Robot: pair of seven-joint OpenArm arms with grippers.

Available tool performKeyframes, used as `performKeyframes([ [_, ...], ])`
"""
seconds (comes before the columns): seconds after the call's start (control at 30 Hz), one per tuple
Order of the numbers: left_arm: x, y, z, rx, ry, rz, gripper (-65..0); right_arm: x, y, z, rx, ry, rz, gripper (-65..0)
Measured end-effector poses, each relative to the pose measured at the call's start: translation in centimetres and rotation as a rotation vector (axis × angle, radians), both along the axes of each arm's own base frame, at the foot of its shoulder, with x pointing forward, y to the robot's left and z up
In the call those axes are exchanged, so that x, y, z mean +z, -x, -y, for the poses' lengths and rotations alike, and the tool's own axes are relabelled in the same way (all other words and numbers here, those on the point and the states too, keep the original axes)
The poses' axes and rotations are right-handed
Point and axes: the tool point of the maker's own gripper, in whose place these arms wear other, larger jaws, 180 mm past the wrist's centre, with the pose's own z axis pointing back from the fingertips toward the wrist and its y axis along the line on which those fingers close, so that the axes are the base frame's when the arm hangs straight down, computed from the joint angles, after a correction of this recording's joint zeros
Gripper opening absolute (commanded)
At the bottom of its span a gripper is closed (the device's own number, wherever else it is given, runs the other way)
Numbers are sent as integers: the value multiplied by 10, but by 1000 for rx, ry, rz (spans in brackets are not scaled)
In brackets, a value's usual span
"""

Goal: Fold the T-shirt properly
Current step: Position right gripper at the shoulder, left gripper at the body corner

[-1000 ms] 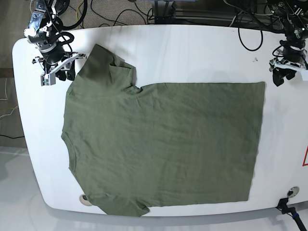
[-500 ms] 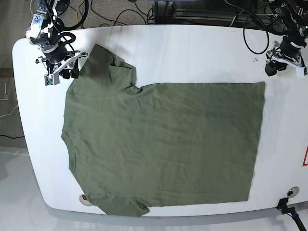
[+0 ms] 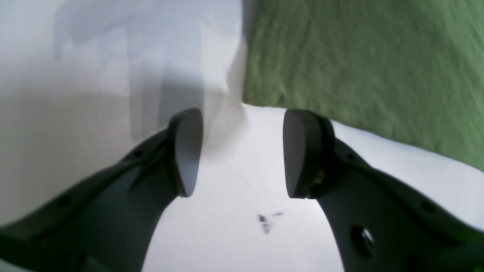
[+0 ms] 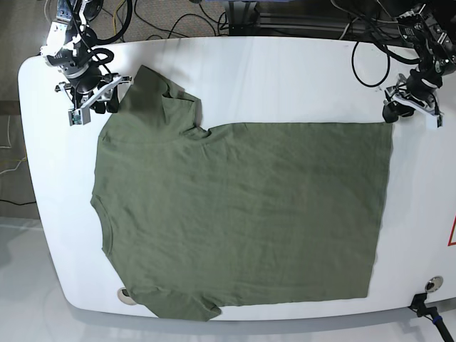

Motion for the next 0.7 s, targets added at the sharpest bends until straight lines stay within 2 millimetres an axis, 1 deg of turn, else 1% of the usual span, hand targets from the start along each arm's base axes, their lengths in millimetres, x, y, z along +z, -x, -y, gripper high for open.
performKeyframes([
  [0.1, -1, 1, -6, -7, -33, -17, -335, -1, 2, 0, 0, 1, -6, -476],
  [0.27, -2, 4, 2, -59, -48, -49, -341, -3, 5, -1, 0, -3, -13, -476],
  [0.33, -2, 4, 6, -73, -43, -50, -334, -3, 5, -2, 4, -5, -15, -439],
  [0.37, 0, 0, 5, -62, -39, -37, -334, -3, 5, -2, 7, -4, -13, -417],
  [0.47, -2, -5, 4, -22, 7, -11, -337, -4, 6, -3, 21, -2, -26, -376],
  [0.6, 1, -10, 8, 26, 101, 33, -334, -3, 6, -6, 21, -19, -26, -371],
  [0.7, 3, -12, 10, 44, 135, 50, -335, -3, 6, -7, 21, -31, -27, -372],
])
